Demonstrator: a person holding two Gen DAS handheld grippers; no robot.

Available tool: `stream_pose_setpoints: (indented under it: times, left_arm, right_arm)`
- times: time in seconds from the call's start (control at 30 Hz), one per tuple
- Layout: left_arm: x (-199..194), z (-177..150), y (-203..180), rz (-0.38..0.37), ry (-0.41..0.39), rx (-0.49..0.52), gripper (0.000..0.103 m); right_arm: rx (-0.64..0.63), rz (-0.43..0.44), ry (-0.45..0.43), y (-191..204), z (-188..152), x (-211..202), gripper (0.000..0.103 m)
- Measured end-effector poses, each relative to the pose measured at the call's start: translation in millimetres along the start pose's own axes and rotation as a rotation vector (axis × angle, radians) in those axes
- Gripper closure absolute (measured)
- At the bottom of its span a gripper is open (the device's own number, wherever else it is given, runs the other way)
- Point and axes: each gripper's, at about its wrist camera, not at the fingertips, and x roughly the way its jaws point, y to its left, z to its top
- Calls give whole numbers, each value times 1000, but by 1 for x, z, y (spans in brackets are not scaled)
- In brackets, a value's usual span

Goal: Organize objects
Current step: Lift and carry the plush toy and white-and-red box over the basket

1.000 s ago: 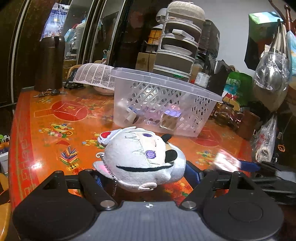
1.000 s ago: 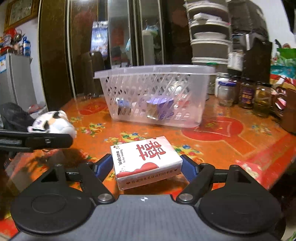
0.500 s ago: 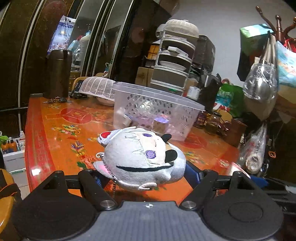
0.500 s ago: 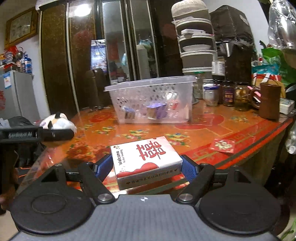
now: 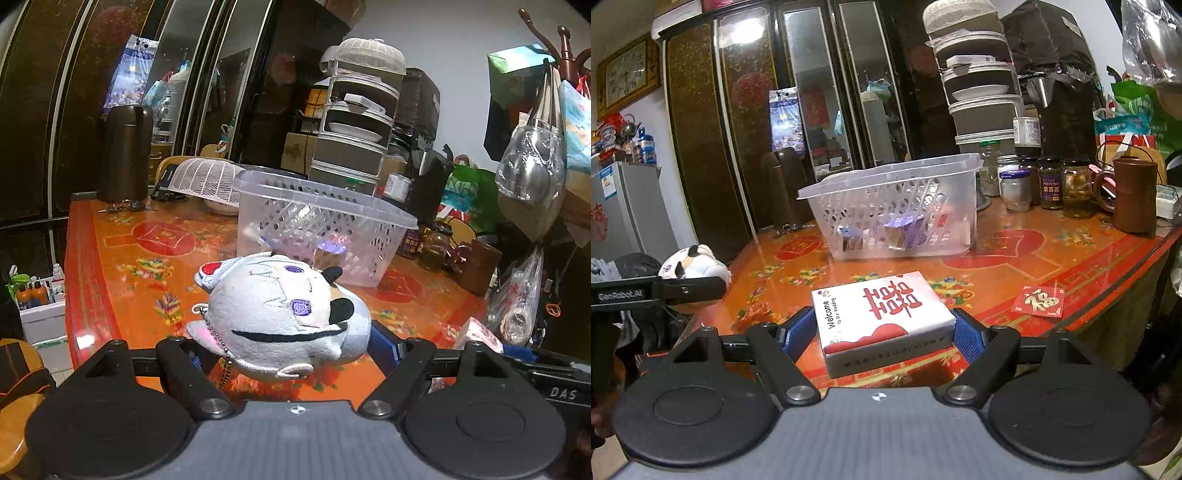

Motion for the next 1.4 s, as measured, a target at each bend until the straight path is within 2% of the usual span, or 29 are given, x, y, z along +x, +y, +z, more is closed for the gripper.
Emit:
stream_pose_setpoints:
  times: [0.2,0.47,0.63,0.83,0.93,1.03,1.17,1.4]
  left_arm:
    - [16,20,-3,-1,10,11,20]
    - [49,51,1,-18,11,22,20]
    - [59,82,4,-59,-7,20,20]
    - [77,138,-2,-122,-29,46,20]
    - [101,168,-1,-140,-5,37,20]
    - [129,190,-2,-140,37,29,20]
    - [155,199,-8,-128,78,42,20]
    - [183,199,-15,-100,130,65,20]
  right_arm:
    - [30,15,7,-11,10,20,22]
    - [1,12,-12,-19,44,37,22]
    - [-13,28,-42,-19,83,44,22]
    - [-88,5,-69,-13,142,66,22]
    - [-87,8,-31,-19,166,90,22]
    - [-81,-34,11,-26,183,113,22]
    - [-87,-75,27,-30,191,128,22]
    - [-104,-69,39,-24,195,141,22]
